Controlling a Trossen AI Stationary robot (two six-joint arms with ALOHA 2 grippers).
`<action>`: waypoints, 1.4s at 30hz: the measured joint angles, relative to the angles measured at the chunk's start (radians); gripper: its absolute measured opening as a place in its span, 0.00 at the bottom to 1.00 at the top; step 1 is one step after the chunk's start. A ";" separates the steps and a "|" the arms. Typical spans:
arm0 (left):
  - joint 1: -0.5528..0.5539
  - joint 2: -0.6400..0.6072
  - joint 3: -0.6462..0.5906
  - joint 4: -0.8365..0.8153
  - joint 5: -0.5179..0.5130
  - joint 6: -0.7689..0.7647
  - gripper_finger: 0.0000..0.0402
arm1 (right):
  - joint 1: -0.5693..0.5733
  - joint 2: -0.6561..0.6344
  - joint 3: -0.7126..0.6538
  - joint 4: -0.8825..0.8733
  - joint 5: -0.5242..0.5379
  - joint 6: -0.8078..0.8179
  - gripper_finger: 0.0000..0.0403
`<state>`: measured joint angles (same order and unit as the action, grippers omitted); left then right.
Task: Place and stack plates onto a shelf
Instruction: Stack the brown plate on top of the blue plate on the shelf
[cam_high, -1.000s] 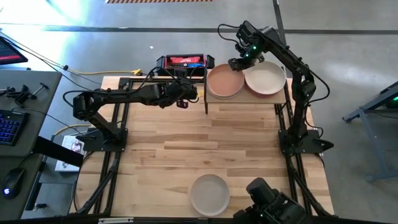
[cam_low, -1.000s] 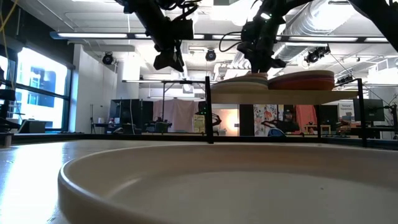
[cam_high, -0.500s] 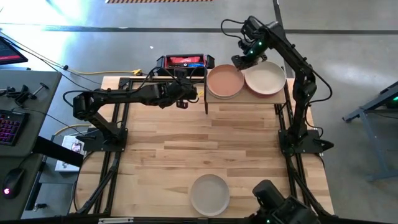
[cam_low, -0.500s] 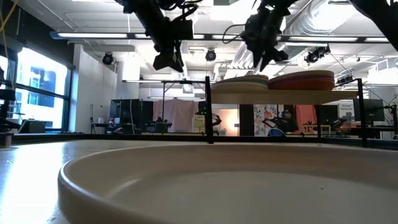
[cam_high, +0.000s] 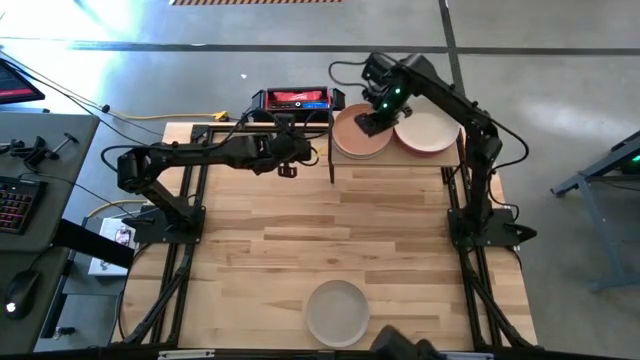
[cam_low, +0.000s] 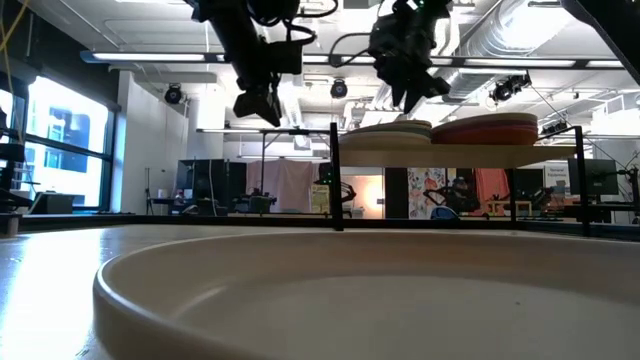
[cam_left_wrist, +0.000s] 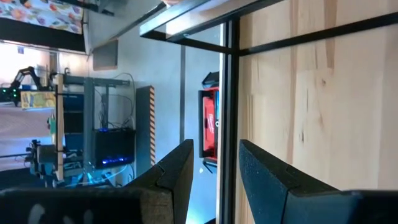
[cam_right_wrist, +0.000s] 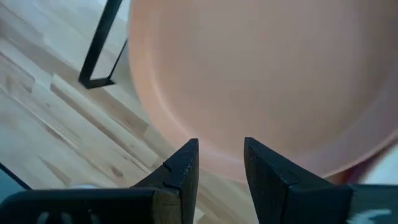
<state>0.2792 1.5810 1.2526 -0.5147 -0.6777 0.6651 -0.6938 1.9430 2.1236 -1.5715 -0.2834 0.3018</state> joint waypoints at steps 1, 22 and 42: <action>0.003 0.000 0.000 -0.001 0.000 0.000 0.29 | 0.015 0.000 0.000 0.000 0.006 0.008 0.26; 0.064 0.000 0.000 -0.020 0.003 -0.009 0.29 | 0.106 -0.165 -0.140 -0.002 0.173 0.014 0.26; 0.068 0.000 0.000 -0.012 0.045 -0.007 0.29 | 0.065 -0.183 -0.243 0.066 0.178 0.057 0.26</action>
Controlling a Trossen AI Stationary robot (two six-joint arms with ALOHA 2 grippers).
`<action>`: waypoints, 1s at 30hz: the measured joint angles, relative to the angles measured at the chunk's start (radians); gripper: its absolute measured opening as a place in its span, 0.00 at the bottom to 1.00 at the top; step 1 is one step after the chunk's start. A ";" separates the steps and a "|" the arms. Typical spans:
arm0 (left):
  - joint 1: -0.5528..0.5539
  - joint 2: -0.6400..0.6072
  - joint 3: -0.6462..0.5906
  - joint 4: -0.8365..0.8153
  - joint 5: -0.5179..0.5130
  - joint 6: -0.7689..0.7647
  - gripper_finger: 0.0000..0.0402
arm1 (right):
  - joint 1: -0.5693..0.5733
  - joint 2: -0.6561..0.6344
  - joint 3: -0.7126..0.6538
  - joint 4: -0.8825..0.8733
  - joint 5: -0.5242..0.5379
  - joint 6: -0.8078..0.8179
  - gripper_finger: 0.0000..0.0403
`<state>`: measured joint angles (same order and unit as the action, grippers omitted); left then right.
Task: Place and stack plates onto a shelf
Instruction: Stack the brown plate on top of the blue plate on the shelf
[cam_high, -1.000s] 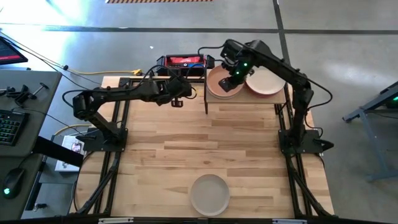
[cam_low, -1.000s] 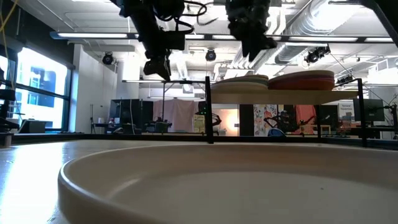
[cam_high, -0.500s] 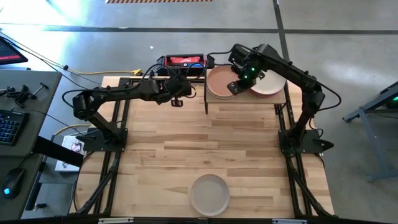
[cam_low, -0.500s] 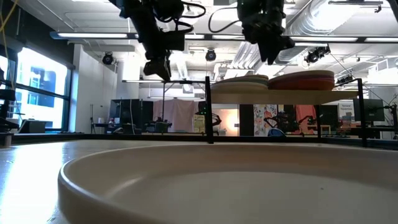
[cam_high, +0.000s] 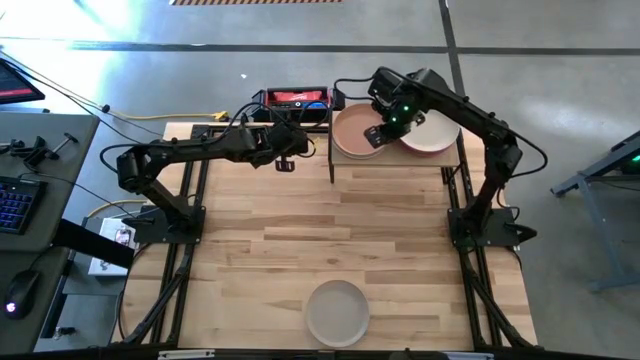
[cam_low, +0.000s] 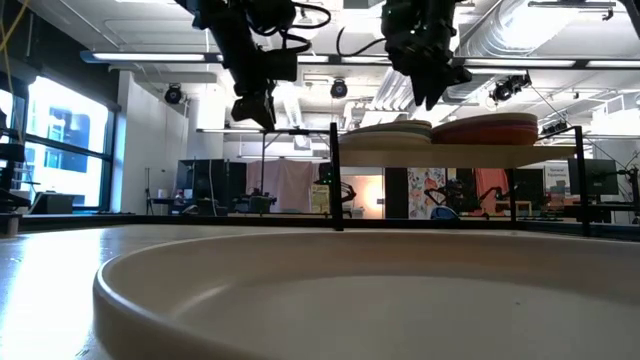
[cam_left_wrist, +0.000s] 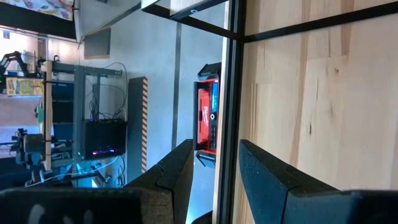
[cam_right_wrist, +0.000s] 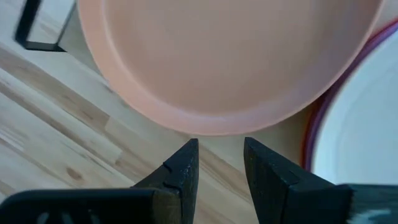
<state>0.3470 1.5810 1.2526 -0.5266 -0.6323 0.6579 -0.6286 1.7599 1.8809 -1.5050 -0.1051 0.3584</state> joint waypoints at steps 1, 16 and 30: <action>0.000 0.000 0.000 0.000 0.000 0.000 0.29 | 0.000 0.007 0.000 -0.002 0.000 -0.001 0.26; 0.000 0.000 0.000 0.000 0.000 0.000 0.29 | 0.001 0.029 -0.010 0.005 0.003 0.014 0.26; 0.000 0.000 0.000 0.000 0.000 0.000 0.29 | 0.010 0.029 -0.048 0.007 0.000 0.028 0.23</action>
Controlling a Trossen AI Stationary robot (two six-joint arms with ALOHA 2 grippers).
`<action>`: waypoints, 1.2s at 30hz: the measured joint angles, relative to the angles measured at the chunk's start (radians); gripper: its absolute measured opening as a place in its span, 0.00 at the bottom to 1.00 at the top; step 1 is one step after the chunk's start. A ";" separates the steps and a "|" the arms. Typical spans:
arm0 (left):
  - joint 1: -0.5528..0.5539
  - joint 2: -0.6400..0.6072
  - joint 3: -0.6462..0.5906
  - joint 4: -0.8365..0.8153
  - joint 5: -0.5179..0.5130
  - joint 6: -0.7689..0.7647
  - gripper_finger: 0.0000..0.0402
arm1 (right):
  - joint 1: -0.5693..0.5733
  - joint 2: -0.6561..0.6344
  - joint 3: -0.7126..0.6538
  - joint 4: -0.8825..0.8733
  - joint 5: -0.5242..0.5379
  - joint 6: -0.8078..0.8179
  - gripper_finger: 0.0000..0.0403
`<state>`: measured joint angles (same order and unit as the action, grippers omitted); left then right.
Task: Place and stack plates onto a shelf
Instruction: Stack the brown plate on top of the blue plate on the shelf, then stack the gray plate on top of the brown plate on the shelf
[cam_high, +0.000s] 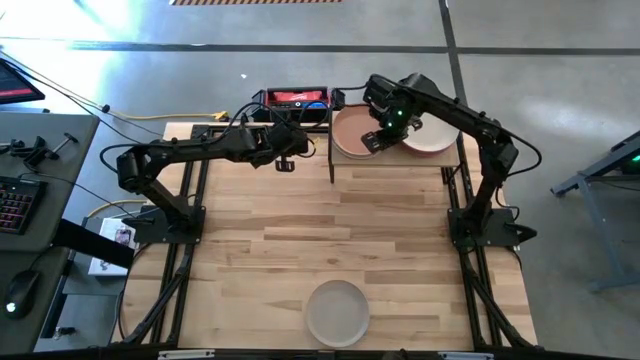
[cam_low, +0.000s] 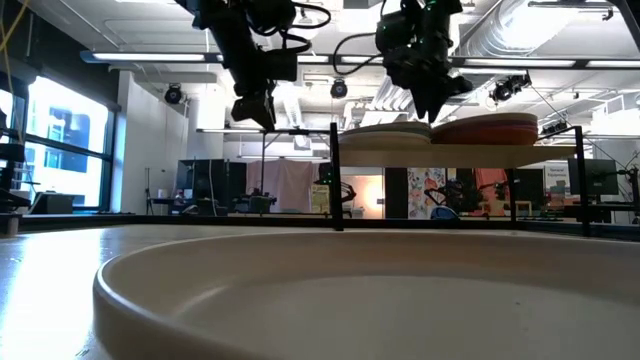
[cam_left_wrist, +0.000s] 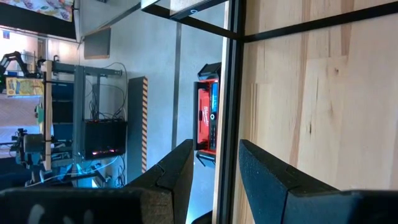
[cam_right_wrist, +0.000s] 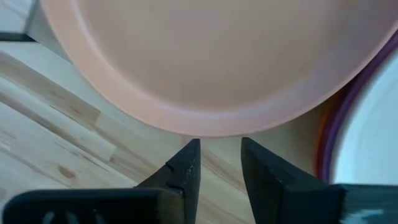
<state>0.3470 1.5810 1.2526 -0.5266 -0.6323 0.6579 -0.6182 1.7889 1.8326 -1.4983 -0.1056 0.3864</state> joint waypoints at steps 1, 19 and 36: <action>0.000 0.000 0.000 0.000 0.000 0.000 0.29 | 0.000 0.000 0.010 -0.001 0.002 -0.001 0.22; 0.000 0.000 0.000 0.000 0.000 0.000 0.29 | -0.011 0.000 -0.043 0.052 0.023 0.002 0.15; 0.000 0.000 0.000 -0.151 0.020 -0.171 0.29 | 0.103 -0.002 0.122 -0.072 -0.117 0.014 0.15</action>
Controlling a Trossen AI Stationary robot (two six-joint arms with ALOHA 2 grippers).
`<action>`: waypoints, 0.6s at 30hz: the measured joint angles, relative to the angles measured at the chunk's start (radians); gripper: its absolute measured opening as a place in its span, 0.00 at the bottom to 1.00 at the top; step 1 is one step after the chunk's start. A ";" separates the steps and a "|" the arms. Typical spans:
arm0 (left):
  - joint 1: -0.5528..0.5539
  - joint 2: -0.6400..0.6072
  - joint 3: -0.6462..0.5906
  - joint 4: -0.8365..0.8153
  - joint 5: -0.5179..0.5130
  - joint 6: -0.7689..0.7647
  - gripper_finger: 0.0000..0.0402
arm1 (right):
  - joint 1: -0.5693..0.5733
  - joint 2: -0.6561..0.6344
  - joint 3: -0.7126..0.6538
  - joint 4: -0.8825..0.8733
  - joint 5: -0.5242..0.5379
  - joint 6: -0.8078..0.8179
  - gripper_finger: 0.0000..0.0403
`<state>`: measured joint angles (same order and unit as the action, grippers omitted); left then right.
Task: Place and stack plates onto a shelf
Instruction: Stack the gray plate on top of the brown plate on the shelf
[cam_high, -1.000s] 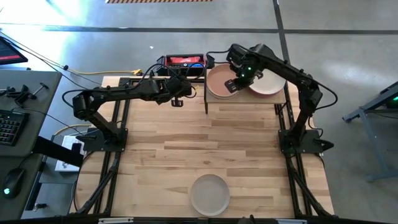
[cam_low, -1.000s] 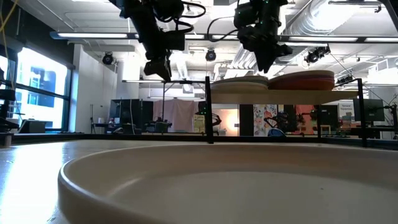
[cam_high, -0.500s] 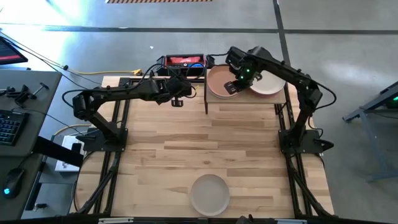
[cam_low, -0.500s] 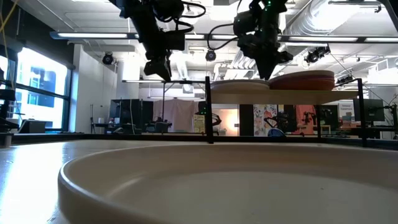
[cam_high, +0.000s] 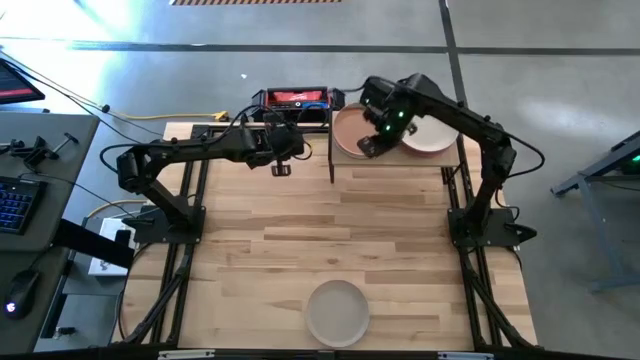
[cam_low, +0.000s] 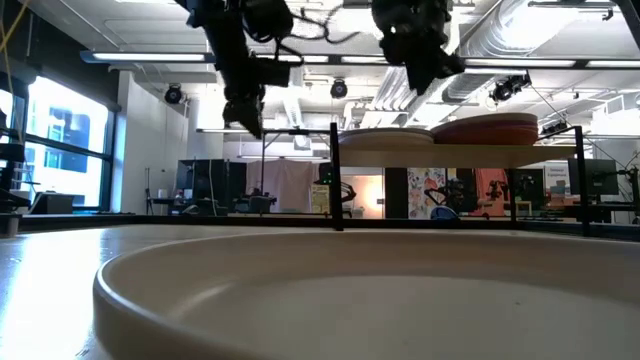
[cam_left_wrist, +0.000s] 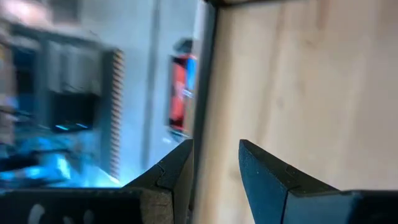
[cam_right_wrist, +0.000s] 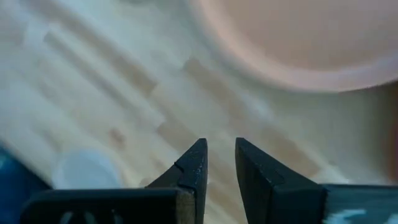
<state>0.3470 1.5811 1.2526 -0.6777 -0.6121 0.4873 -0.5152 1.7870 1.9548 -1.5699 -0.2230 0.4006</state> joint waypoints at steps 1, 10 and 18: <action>0.002 0.000 0.000 -0.037 0.022 -0.035 0.29 | 0.022 -0.003 -0.003 0.000 -0.022 -0.006 0.15; 0.009 0.000 -0.076 -0.210 0.176 -0.329 0.29 | 0.270 -0.007 -0.006 0.001 -0.058 -0.027 0.15; -0.001 -0.008 -0.194 -0.327 0.218 -0.460 0.29 | 0.476 -0.007 -0.006 0.080 0.029 0.135 0.15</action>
<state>0.3458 1.5735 1.0586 -1.0044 -0.3939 0.0277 -0.0390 1.7802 1.9488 -1.4901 -0.1944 0.5355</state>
